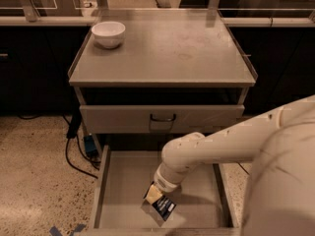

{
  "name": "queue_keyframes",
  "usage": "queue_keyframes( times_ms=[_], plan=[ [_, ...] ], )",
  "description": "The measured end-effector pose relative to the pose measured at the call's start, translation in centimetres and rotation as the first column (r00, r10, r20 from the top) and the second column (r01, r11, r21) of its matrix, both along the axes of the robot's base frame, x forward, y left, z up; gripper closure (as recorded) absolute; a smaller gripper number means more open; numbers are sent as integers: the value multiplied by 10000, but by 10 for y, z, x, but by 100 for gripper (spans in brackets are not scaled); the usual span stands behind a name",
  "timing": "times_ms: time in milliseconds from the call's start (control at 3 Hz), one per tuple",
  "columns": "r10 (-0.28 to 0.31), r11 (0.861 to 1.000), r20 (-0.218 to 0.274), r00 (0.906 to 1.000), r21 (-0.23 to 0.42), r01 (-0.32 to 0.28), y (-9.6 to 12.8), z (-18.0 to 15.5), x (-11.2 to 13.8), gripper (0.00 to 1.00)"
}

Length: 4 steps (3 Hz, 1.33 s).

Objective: Place rxbar blueberry into middle drawer

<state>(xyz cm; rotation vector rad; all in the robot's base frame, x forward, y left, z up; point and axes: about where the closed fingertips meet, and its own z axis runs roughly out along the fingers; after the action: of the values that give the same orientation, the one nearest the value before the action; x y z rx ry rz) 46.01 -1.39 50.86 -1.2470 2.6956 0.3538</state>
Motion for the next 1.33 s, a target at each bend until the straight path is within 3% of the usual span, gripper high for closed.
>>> queue_keyframes(
  times_ms=[333, 667, 1000, 1333],
  plan=[
    [-231, 9994, 718, 9972, 266, 213, 12, -6, 19, 100],
    [-319, 9993, 795, 9963, 220, 302, 12, -16, 18, 100],
    [-489, 9988, 962, 9942, 52, 486, 11, -41, 34, 100],
    [-651, 9959, 1280, 9896, -537, 725, -4, -83, 65, 100]
  ],
)
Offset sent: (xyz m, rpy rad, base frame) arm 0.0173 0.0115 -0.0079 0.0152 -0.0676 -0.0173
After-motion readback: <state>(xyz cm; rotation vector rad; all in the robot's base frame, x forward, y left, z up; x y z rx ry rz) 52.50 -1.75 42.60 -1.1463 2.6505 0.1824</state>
